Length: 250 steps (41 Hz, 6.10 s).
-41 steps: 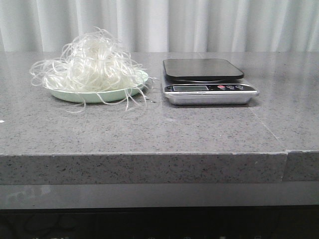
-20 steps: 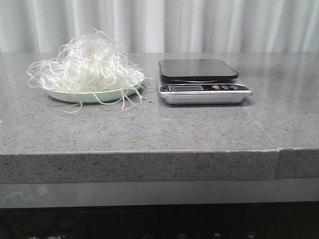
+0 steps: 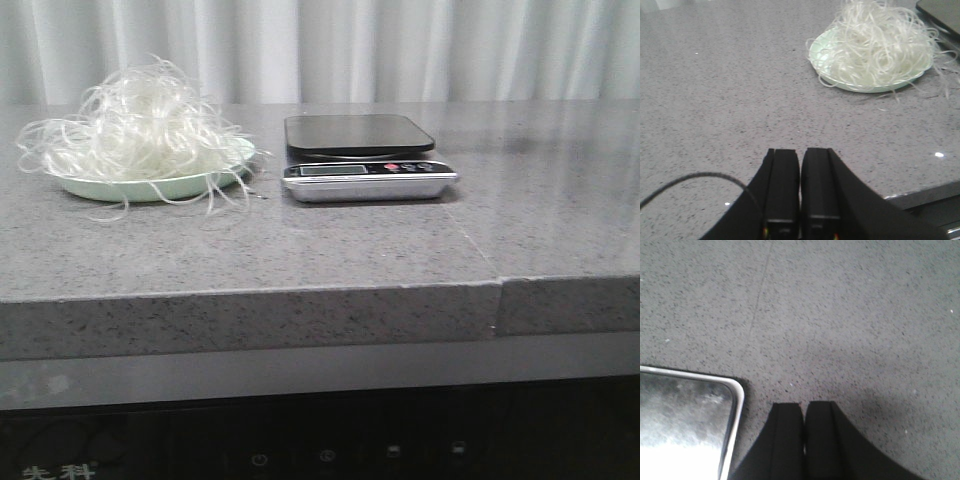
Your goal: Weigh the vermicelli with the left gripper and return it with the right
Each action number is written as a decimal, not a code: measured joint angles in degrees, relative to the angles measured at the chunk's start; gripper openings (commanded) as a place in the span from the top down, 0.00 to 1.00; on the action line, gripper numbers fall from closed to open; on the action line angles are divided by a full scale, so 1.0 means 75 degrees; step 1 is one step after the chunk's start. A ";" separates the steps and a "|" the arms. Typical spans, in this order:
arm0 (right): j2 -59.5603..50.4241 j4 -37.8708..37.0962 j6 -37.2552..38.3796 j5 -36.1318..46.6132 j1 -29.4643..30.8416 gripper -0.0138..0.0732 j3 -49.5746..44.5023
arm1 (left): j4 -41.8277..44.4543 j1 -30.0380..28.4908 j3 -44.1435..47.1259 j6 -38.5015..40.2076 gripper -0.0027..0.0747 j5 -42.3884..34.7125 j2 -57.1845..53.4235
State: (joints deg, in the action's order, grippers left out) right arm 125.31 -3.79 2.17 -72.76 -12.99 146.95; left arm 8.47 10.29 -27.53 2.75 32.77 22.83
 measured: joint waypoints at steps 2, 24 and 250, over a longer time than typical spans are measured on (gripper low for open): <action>0.0000 0.0111 0.0000 0.0000 0.0000 0.66 -0.0004 | -0.0018 0.0000 0.0000 0.0003 0.79 0.0000 0.0000; 0.0207 0.1610 -0.0289 0.1208 0.0007 0.66 -0.0080 | -0.0047 0.0000 0.0000 0.0669 0.79 0.0000 0.0000; -0.8956 0.0138 -0.0391 0.6936 0.1946 0.67 -1.2783 | 0.1460 0.0000 0.0954 0.0686 0.79 -0.1709 0.0231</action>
State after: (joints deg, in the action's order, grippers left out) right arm 58.14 -2.76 -0.76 -20.73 1.61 51.07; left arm 19.42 10.29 -20.37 7.90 19.96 24.57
